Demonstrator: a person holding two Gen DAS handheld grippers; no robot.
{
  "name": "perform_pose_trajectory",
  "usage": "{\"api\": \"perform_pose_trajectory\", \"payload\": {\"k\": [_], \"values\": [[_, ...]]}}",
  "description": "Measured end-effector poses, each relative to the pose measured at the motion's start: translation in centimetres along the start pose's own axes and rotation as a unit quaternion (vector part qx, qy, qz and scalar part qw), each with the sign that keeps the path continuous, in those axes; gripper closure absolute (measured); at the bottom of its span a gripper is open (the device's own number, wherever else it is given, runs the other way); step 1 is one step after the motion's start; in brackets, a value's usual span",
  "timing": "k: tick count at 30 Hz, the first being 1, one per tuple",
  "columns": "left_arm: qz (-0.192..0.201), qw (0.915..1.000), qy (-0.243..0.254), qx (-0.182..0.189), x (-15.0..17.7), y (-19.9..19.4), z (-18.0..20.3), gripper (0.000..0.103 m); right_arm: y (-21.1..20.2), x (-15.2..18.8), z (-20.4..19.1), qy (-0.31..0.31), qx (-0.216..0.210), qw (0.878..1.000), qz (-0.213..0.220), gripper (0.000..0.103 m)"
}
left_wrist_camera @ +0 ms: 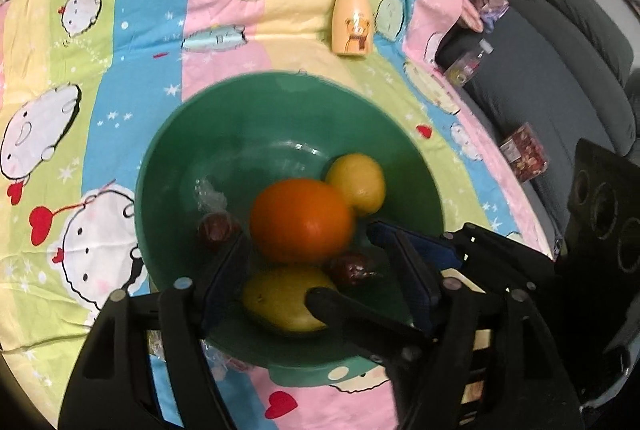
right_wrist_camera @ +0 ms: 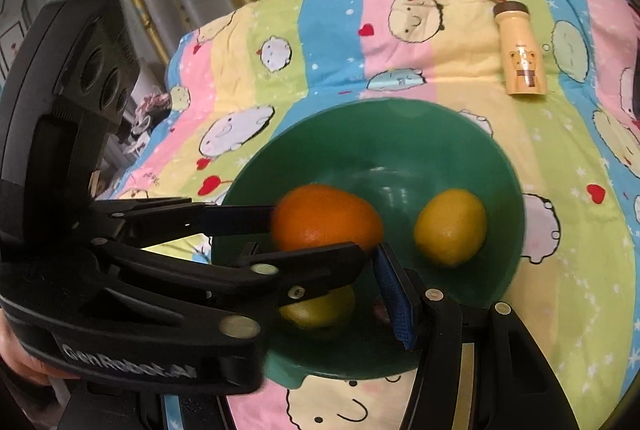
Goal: Organize fruits
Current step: 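Withdraw both grippers from the basin toward the remaining fruits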
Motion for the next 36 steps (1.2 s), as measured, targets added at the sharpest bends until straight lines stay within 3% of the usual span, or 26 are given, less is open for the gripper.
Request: {"api": "perform_pose_trajectory", "payload": {"k": [2,7,10,13,15,18,24,29,33,36], "values": [[0.017,0.9998,0.004,0.0,-0.2,-1.0,0.2,0.024,-0.8,-0.1,0.1,0.001,0.0,1.0,0.01,0.036],[0.056,0.9984,0.004,-0.01,-0.2,-3.8,-0.3,0.022,-2.3,-0.3,0.5,0.009,0.009,0.999,0.03,0.036],[0.095,0.995,0.006,-0.03,0.1,-6.3,-0.8,0.014,-3.4,-0.5,0.3,0.014,-0.005,0.999,0.047,0.036],[0.136,0.9893,0.003,-0.052,0.8,-9.0,-1.5,0.013,-4.5,-0.6,-0.3,0.01,-0.005,0.998,0.063,0.036],[0.166,0.9834,-0.005,-0.072,1.5,-10.9,-2.1,0.0,-5.3,-0.6,-0.9,0.005,-0.006,0.997,0.072,0.036],[0.208,0.9733,-0.012,-0.096,2.7,-13.4,-2.9,0.0,-6.2,-0.6,-1.7,-0.002,-0.009,0.996,0.084,0.035],[0.253,0.9601,-0.034,-0.115,5.7,-16.2,-4.0,0.0,-7.6,-0.2,-3.4,-0.022,-0.015,0.995,0.1,0.034],[0.273,0.9499,-0.084,-0.128,8.3,-17.6,-6.0,0.0,-8.1,0.7,-5.0,-0.04,-0.014,0.994,0.104,0.034],[0.285,0.9515,-0.086,-0.076,10.6,-16.8,-6.7,0.0,-8.2,1.9,-6.1,-0.048,-0.02,0.993,0.105,0.033],[0.247,0.962,-0.098,-0.063,11.2,-14.7,-7.5,0.0,-7.3,3.3,-7.0,-0.048,-0.035,0.994,0.089,0.031]]}}
Point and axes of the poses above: each gripper's, at about its wrist camera, not at the fingertips, and y roughly the way its jaws point, z to its right, x to its underside, the point moved 8 cm from there along y, roughly the way its jaws point, and after that the axes turned 13 degrees about -z, right-handed, at the moved point
